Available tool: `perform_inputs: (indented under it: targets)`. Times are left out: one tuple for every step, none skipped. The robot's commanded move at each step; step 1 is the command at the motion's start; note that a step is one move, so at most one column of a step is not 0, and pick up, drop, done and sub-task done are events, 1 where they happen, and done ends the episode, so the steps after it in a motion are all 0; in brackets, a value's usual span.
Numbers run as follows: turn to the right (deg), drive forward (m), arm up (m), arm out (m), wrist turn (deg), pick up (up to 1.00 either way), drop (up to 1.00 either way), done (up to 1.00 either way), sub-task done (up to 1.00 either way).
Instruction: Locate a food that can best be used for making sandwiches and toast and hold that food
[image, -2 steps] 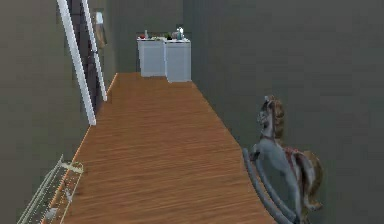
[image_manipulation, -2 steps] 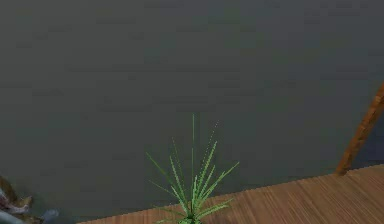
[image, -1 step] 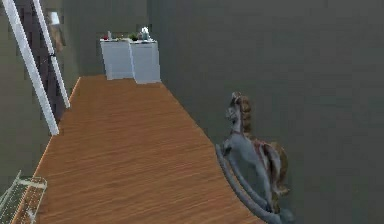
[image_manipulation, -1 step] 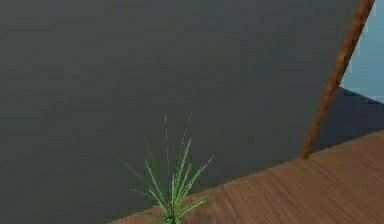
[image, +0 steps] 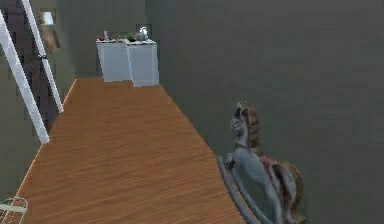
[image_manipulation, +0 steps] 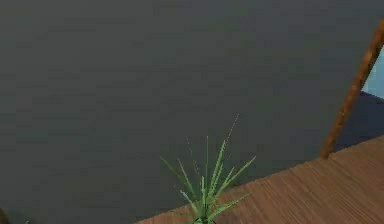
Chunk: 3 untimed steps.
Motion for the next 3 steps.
perform_inputs:
  targets:
    - [-15.0, 0.00, 0.00, 0.00, 0.0, 0.00, 0.00, 0.00, 0.00]
    - [0.0, 1.00, 0.00, 0.00, 0.0, 0.00, 0.00, 0.00, 0.00]
    - [-3.0, 0.00, 0.00, 0.00, 0.0, 0.00, 0.00, 0.00, 0.00]
